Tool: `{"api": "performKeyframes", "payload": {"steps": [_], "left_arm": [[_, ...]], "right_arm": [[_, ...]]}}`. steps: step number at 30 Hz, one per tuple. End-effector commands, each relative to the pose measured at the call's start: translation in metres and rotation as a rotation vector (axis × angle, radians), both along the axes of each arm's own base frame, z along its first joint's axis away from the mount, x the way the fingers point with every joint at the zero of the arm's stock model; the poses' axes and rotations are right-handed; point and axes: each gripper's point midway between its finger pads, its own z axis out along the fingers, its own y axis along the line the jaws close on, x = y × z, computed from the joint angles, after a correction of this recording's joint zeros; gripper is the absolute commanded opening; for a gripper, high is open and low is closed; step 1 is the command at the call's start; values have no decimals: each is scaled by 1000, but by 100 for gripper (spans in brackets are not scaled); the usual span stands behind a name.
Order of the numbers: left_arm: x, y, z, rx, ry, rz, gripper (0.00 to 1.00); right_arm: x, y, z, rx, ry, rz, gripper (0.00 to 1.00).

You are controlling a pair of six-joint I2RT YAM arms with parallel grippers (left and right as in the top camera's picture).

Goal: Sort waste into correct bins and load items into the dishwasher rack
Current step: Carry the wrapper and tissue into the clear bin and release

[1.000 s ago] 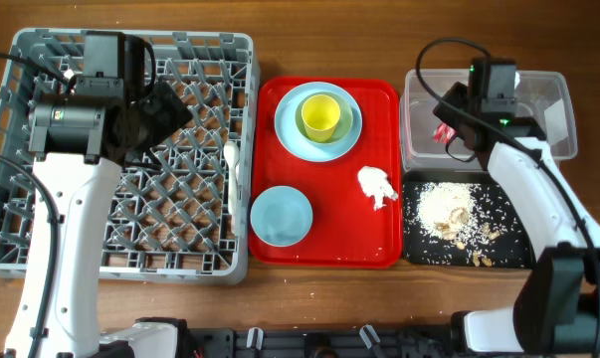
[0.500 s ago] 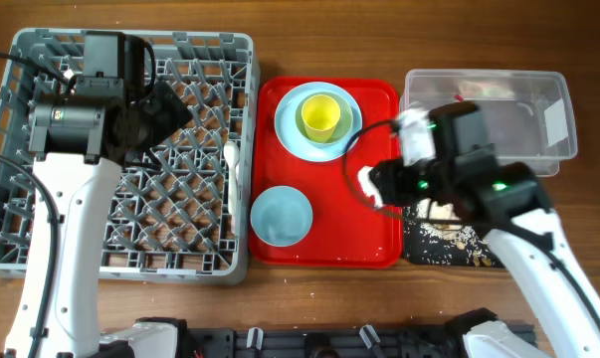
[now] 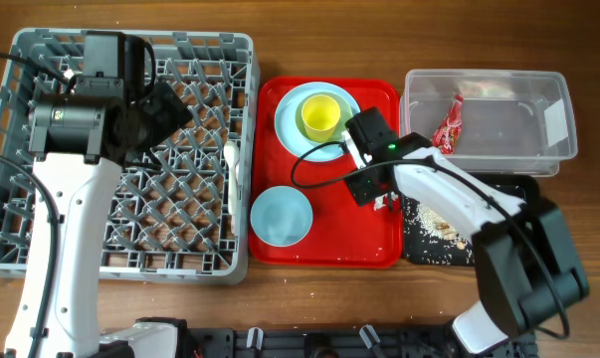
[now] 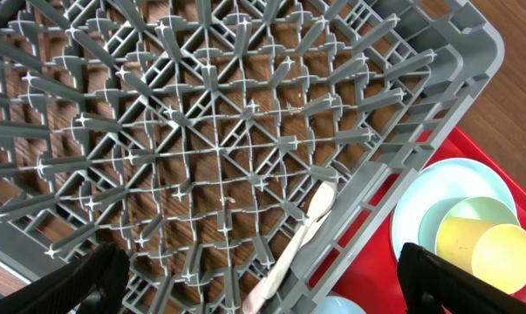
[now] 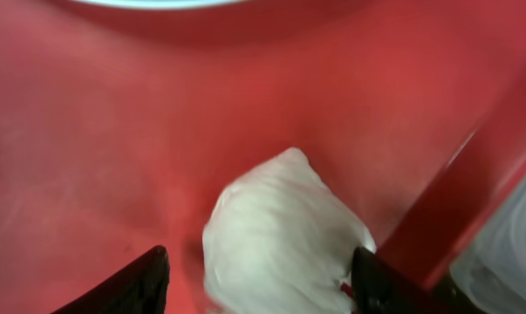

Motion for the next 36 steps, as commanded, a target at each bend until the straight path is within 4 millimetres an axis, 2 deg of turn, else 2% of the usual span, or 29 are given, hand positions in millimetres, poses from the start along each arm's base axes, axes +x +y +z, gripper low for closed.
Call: {"api": "performKeyframes", "payload": {"steps": [1,3,4,5,6,7,8,10,11,13,14,15,17,18,20,21,22,25,27,28,29,30,31,32,33,35,36], "left_arm": [[1,2,3,6,-7,-5,100],[1,2,3,6,-7,-5,100],[1,2,3,6,-7,-5,100],[1,2,3,6,-7,-5,100],[1,2,3,6,-7,-5,100],[1,2,3,6,-7,-5,100],[1,2,3,6,-7,-5,100],[1,2,3,6,-7,-5,100],[1,2,3,6,-7,-5,100],[1,2,3,7,-7,-5,100],[1,2,3,6,-7,-5,100],[1,2,3,7,-7,-5,100],[1,2,3,7,-7,-5,100],[1,2,3,6,-7,-5,100],[1,2,3,7,-7,-5,100],[1,2,3,6,-7,-5,100],[1,2,3,6,-7,-5,100],[1,2,3,6,-7,-5,100],[1,2,3,6,-7,-5,100],[1,2,3,6,-7,-5,100],[1,2,3,6,-7,-5,100],[1,2,3,6,-7,-5,100],[1,2,3,7,-7,-5,100],[1,2,3,6,-7,-5,100],[1,2,3,6,-7,-5,100],[1,2,3,6,-7,-5,100],[1,2,3,6,-7,-5,100]], "right_arm": [[-3,-6,-21,-52,31,13,66],[-5,-6,-26,-52,48,-16,57],[-6,-5,-27,-45,55,-21,46],[-8,-3,-25,-23,64,-53,20],[-6,0,-16,-6,59,-95,9],[-2,2,-6,9,43,-113,6],[4,6,8,33,21,-124,4],[28,20,75,127,-123,-126,4],[42,19,119,176,-250,-150,4],[62,-13,178,212,-466,-334,4],[65,-26,192,221,-516,-395,4],[69,-49,206,221,-565,-465,4],[75,-92,207,186,-588,-586,4],[79,-122,199,163,-578,-672,4],[86,-161,183,146,-555,-794,4],[96,-175,165,198,-508,-816,11],[100,-180,154,234,-472,-830,17],[110,-186,115,314,-364,-852,23],[112,-190,106,309,-354,-863,33],[114,-189,110,315,-366,-861,50],[116,-188,117,330,-383,-854,76],[117,-187,128,346,-414,-849,87],[117,-187,141,359,-446,-841,92],[113,-186,164,379,-495,-829,94],[110,-183,177,399,-518,-818,94],[87,-164,224,505,-568,-754,94],[65,-150,250,568,-583,-712,94]]}}
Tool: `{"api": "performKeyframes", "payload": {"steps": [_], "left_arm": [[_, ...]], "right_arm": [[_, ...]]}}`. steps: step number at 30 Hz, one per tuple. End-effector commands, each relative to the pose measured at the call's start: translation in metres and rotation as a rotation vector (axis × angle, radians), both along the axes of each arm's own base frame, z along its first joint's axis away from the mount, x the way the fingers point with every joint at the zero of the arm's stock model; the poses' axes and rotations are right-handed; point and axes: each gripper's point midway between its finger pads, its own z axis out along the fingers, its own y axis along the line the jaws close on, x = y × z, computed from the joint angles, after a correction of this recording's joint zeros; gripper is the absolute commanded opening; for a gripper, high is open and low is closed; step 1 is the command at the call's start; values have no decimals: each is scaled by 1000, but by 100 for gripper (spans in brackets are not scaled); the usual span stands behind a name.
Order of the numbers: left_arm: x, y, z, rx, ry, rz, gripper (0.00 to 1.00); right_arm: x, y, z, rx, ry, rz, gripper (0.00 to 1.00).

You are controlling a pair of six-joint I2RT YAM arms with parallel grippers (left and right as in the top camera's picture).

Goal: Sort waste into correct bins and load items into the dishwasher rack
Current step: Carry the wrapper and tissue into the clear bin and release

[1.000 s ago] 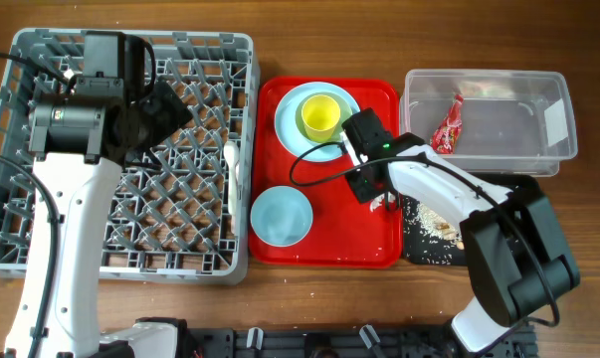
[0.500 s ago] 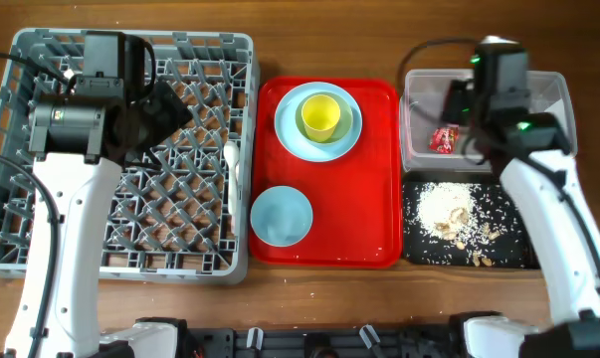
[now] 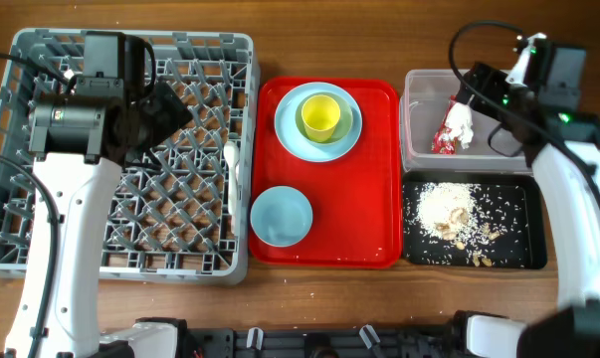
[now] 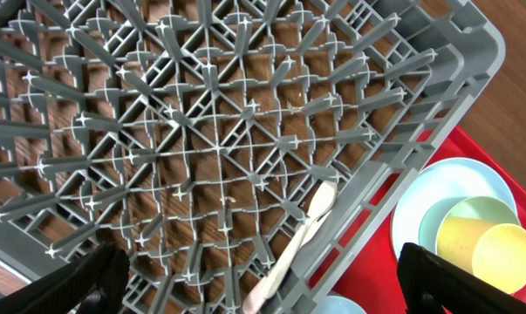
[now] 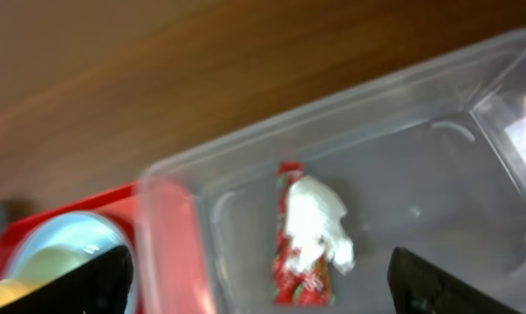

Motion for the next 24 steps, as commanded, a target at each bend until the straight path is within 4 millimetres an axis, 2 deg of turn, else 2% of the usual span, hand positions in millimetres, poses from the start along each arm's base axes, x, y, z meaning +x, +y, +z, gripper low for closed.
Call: {"api": "performKeyframes", "payload": {"steps": [1,2,4,7,9,13,18,23,24], "left_arm": [[1,2,3,7,-8,-5,100],[1,2,3,7,-7,-5,100],[1,2,3,6,-8,-5,100],[1,2,3,7,-8,-5,100],[1,2,3,7,-8,-5,100],[1,2,3,6,-8,-5,100],[1,2,3,6,-7,-5,100],[1,2,3,6,-7,-5,100],[1,2,3,6,-8,-5,100]], "right_arm": [[-49,34,75,99,-156,121,95],[-74,42,96,109,-196,144,97],[-107,46,116,100,-238,146,99],[-149,51,129,91,-264,144,100],[-160,52,133,89,-278,144,100],[-161,52,133,89,-278,144,100],[-151,51,122,98,-232,141,100],[-132,48,99,117,-138,135,100],[-125,48,89,124,-101,132,100]]}}
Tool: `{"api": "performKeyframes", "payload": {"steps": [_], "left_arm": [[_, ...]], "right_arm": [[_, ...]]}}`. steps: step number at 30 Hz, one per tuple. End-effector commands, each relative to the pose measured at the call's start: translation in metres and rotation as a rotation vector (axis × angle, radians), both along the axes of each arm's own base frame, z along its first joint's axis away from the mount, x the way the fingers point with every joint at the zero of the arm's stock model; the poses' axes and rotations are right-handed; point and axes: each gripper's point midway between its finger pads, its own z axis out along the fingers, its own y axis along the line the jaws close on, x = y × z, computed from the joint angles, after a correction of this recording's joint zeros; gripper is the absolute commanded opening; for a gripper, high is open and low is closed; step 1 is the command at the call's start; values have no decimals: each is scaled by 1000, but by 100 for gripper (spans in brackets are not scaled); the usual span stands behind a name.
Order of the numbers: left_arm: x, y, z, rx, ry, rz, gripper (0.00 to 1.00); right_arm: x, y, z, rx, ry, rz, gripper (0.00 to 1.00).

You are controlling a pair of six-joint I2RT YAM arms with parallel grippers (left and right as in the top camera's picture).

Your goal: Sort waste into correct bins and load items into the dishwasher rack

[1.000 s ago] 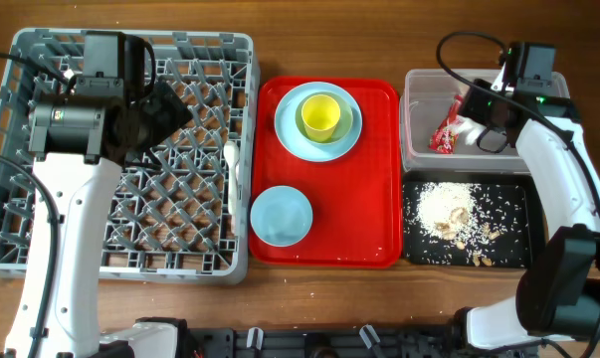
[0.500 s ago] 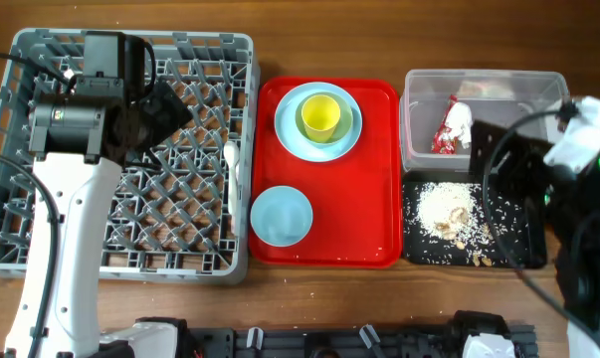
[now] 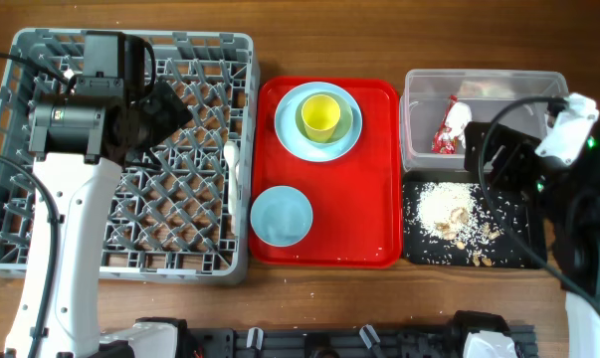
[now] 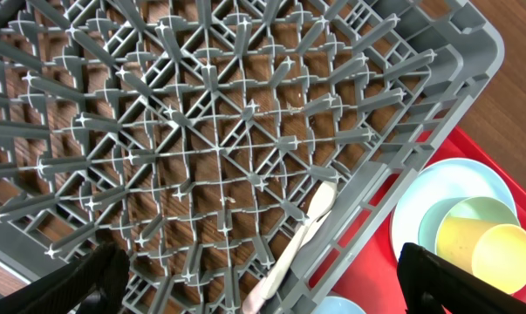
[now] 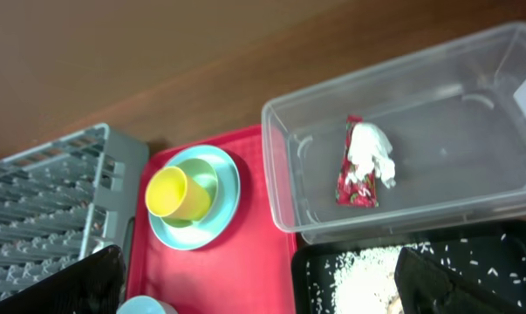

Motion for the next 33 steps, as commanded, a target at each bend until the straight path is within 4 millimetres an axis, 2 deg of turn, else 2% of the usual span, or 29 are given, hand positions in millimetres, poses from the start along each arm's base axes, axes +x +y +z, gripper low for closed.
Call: {"api": "performKeyframes", "payload": {"steps": [1,6,8,10,11,13,14,15,18,21,22,23,24,26,29,31,33], "left_arm": [[1,2,3,6,-7,-5,100],[1,2,3,6,-7,-5,100],[8,-1,6,-6,-41,-9,100],[7,-11,5,-62,-33,-37,100],[3,-20,2,-112,-12,-61,76],[1,-28,1,-151,-3,-80,40],[-1,-33,0,-179,9,-92,11],[-6,-42,-2,-200,31,-136,4],[-32,-67,-13,-182,141,-256,4],[-56,-123,-41,-159,219,-453,4],[-60,-144,-51,-153,214,-522,12],[-62,-161,-58,-149,201,-579,35],[-68,-179,-63,-145,201,-640,42],[-68,-196,-60,-149,163,-679,34],[-68,-204,-63,-83,136,-712,35],[-76,-214,-75,-84,151,-734,37],[-86,-227,-93,-83,161,-771,53]], "right_arm": [[16,0,-22,25,84,7,100],[46,-4,-82,53,294,6,100],[56,-5,-108,64,375,6,100],[66,-7,-140,76,465,5,100],[70,-7,-151,79,490,5,100],[82,-9,-173,84,528,5,100],[89,-10,-184,86,538,4,100],[99,-11,-196,86,539,5,100],[117,-13,-213,83,521,4,100],[131,-15,-221,79,489,5,100],[134,-16,-220,78,477,5,100],[135,-16,-219,77,471,5,100],[136,-16,-219,76,470,4,100],[136,-16,-219,76,469,5,100],[136,-16,-219,77,469,5,100],[136,-16,-219,77,469,5,100],[136,-16,-219,76,469,5,100]]}}
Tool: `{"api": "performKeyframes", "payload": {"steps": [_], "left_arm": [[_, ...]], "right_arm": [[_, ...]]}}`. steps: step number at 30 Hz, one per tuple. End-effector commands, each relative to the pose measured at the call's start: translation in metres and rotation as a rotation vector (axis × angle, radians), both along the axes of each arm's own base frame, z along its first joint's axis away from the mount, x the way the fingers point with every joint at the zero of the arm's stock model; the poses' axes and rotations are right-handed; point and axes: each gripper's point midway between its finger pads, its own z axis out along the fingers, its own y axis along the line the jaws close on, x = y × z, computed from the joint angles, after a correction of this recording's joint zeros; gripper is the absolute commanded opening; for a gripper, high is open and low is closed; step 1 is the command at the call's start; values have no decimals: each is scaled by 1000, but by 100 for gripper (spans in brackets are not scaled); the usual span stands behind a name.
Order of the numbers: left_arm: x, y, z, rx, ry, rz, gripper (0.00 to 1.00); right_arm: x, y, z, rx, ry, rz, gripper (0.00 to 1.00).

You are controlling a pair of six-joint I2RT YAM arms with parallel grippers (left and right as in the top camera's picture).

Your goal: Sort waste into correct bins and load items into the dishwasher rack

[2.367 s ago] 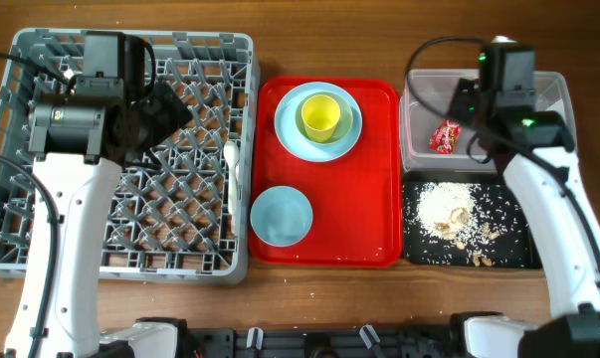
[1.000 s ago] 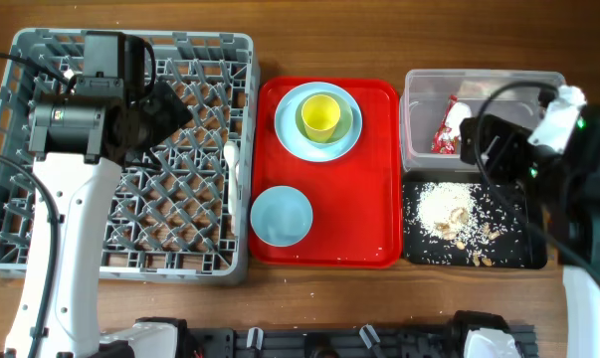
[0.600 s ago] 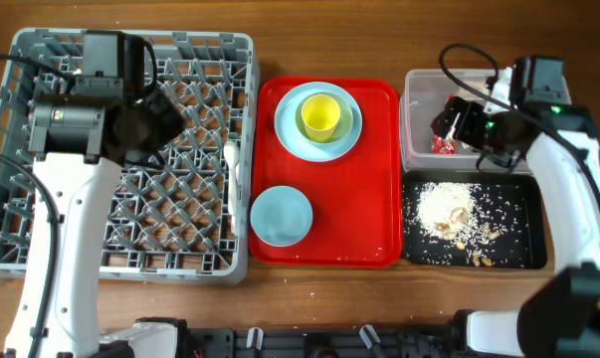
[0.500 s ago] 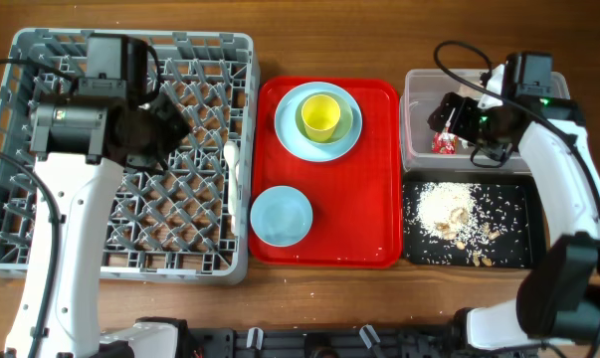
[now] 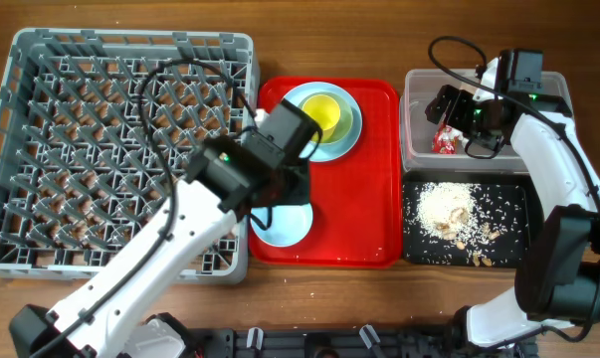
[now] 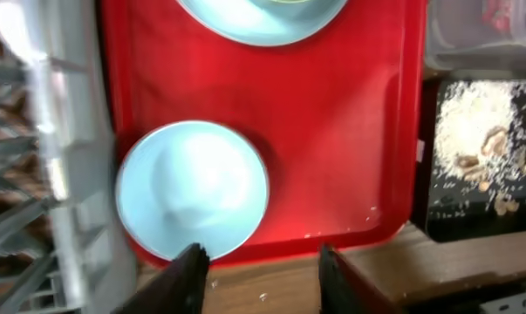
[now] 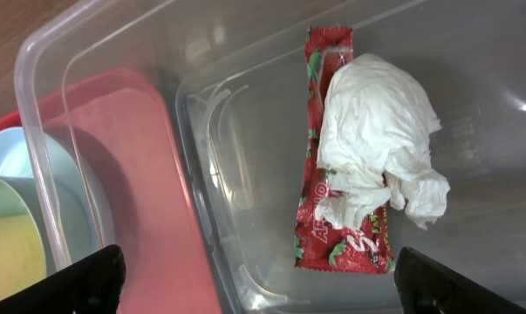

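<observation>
My left gripper [image 6: 263,275] hangs open over the near part of the red tray [image 6: 332,131]. A small pale blue bowl [image 6: 193,187] lies just ahead of its fingers, and nothing is between them. A yellow cup [image 5: 324,107] stands in a green bowl on a blue plate [image 5: 290,104] at the tray's far end. My right gripper [image 7: 258,279] is wide open above the clear bin [image 5: 538,85]. In that bin a crumpled white napkin [image 7: 376,131] rests on a red snack wrapper [image 7: 341,227]. The grey dishwasher rack [image 5: 81,149] is at the left.
A black tray [image 5: 469,219] with rice and crumbs sits in front of the clear bin. My left arm stretches across the rack's near right corner and hides that part of it. Bare wooden table shows along the front edge.
My left arm has gone from above the rack to above the red tray by the blue bowl. My right gripper, then high and drawn back, is now low over the clear bin.
At first my right gripper stood open around the white napkin on the red tray. Then the napkin lay in the clear bin on the wrapper. After that the right arm was back and high. The left arm stayed over the rack until now.
</observation>
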Motion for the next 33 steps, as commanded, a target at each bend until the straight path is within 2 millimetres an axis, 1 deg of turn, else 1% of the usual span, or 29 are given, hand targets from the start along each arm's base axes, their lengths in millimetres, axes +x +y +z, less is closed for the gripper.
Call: {"api": "performKeyframes", "payload": {"steps": [1,2,3,4,5,6,7,9,12,16,18,21,29,30,33], "left_arm": [[-17,-12,-32,43,29,-46,61],[-20,-14,-32,44,30,-56,59],[-21,-17,-32,41,26,-65,55],[-18,-18,-32,47,7,-65,43],[-14,-16,-36,78,-15,-58,41],[-12,-15,-41,97,-24,-54,40],[-11,-17,-51,110,-21,-57,40],[-14,-18,-82,143,10,-70,40],[-16,-16,-112,182,46,-72,40],[-10,-21,-130,202,58,-75,40],[-7,-18,-135,227,47,-68,41],[-3,-14,-136,252,32,-58,47],[0,-15,-136,251,17,-54,49],[0,-15,-136,251,19,-54,49],[-10,-20,-145,215,67,-72,49]], "right_arm": [[1,2,-3,17,6,1,100],[1,2,-3,17,5,1,100],[1,2,-3,17,6,1,100],[1,2,-3,17,6,1,100],[1,2,-3,17,6,1,100],[1,2,-3,17,6,1,100],[1,2,-3,17,6,1,100],[1,2,-3,17,6,1,100],[1,2,-3,17,6,1,100],[1,2,-3,17,5,1,100],[1,2,-3,17,6,1,100],[1,2,-3,17,5,1,100],[1,2,-3,17,6,1,100],[1,2,-3,17,5,1,100],[1,2,-3,17,6,1,100]]}}
